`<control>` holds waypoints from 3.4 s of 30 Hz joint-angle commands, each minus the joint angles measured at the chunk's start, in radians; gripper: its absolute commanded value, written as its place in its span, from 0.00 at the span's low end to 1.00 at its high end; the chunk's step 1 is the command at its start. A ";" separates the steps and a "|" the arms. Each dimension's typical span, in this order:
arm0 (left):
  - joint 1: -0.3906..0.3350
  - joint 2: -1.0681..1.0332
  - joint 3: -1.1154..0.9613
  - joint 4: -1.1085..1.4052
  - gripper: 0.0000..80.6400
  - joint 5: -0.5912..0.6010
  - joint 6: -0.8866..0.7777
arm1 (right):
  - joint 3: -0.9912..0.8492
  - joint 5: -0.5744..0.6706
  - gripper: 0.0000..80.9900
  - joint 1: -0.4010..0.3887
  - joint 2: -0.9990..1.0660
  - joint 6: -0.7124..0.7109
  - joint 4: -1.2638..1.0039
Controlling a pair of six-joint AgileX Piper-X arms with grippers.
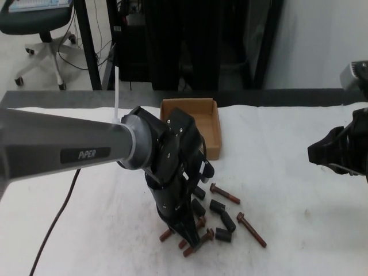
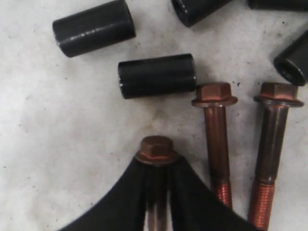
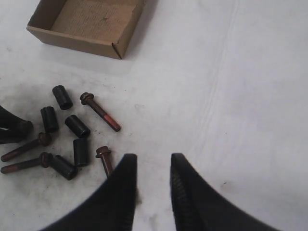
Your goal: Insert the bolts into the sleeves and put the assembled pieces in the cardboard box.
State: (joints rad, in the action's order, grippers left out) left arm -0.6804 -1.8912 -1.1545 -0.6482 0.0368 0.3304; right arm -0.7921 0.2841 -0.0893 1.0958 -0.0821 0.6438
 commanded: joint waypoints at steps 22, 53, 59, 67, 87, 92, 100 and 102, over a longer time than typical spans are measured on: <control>0.226 0.308 -0.227 -0.152 0.00 0.056 -0.232 | -0.033 0.089 0.30 -0.189 0.092 -0.022 -0.149; 0.421 0.454 -0.227 -0.262 0.00 0.420 -0.226 | -0.733 -0.182 0.30 -0.521 0.905 -0.432 0.326; 0.421 0.454 -0.227 -0.269 0.00 0.420 -0.226 | -0.733 -0.232 0.30 -0.554 0.934 -0.480 0.301; 0.421 0.454 -0.227 -0.284 0.00 0.420 -0.218 | -0.733 -0.317 0.39 -0.538 0.936 -0.501 0.271; 0.421 0.454 -0.227 -0.284 0.00 0.420 -0.218 | -0.730 -0.362 0.42 -0.536 0.987 -0.472 0.238; 0.421 0.454 -0.227 -0.284 0.00 0.420 -0.218 | -0.728 -0.365 0.42 -0.536 0.986 -0.449 0.244; 0.421 0.454 -0.227 -0.284 0.00 0.420 -0.218 | -0.728 -0.384 0.42 -0.536 0.986 -0.449 0.223; 0.421 0.454 -0.227 -0.284 0.00 0.420 -0.218 | -0.724 -0.384 0.42 -0.536 0.986 -0.449 0.205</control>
State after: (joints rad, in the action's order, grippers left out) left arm -0.2615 -1.4516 -1.3760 -0.9353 0.4599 0.1113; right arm -1.5182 -0.0980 -0.6286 2.0854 -0.5378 0.8751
